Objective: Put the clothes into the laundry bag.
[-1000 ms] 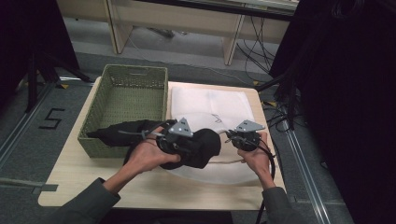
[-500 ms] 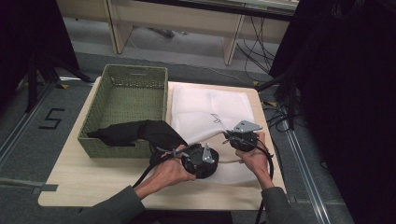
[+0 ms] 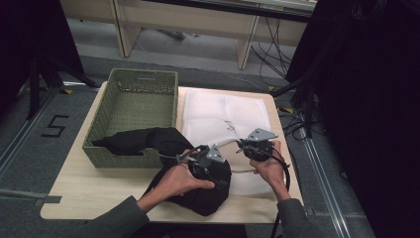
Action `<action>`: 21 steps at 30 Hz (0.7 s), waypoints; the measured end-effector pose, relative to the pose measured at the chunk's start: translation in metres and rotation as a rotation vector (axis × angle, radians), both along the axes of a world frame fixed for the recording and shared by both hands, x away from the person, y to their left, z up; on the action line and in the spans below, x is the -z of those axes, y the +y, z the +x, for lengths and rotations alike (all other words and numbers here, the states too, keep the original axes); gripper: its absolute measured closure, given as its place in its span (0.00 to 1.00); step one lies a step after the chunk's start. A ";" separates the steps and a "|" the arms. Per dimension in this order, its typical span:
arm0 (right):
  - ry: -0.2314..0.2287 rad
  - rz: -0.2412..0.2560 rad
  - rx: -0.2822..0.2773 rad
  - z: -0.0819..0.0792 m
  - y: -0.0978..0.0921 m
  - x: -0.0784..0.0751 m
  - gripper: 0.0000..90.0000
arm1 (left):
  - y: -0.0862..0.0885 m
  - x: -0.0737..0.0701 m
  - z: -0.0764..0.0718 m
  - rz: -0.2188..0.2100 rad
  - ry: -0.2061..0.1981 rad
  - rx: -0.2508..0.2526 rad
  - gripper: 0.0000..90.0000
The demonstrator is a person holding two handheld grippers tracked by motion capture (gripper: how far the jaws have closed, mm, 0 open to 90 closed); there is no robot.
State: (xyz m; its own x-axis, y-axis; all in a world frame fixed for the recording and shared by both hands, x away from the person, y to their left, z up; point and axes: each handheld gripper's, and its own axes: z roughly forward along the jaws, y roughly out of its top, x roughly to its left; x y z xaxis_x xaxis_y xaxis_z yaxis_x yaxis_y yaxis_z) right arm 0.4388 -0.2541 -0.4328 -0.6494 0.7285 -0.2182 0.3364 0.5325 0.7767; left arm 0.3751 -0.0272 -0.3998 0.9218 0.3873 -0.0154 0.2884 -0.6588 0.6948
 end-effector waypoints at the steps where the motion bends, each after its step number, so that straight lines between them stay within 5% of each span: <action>1: -0.007 -0.004 -0.003 0.000 0.000 0.000 0.94 | 0.007 -0.005 0.003 -0.002 -0.015 -0.005 0.27; 3: 0.009 -0.007 -0.017 0.001 -0.001 -0.001 0.94 | 0.032 -0.017 0.013 -0.080 -0.020 -0.105 0.27; 4: 0.010 -0.007 -0.017 0.001 -0.001 -0.001 0.94 | 0.032 -0.017 0.013 -0.080 -0.020 -0.105 0.27; 8: 0.014 -0.004 -0.015 0.001 -0.002 -0.001 0.94 | 0.088 -0.039 0.030 -0.074 -0.107 -0.249 0.28; 13: 0.011 -0.012 -0.022 0.001 -0.002 -0.001 0.94 | 0.157 -0.051 0.052 -0.052 -0.066 -0.406 0.25; 17: 0.017 -0.001 -0.013 0.001 -0.001 -0.001 0.94 | 0.202 -0.044 0.065 -0.019 -0.025 -0.509 0.24; 21: 0.004 -0.007 -0.008 0.002 -0.001 -0.001 0.94 | 0.222 -0.024 0.070 -0.039 0.087 -0.517 0.24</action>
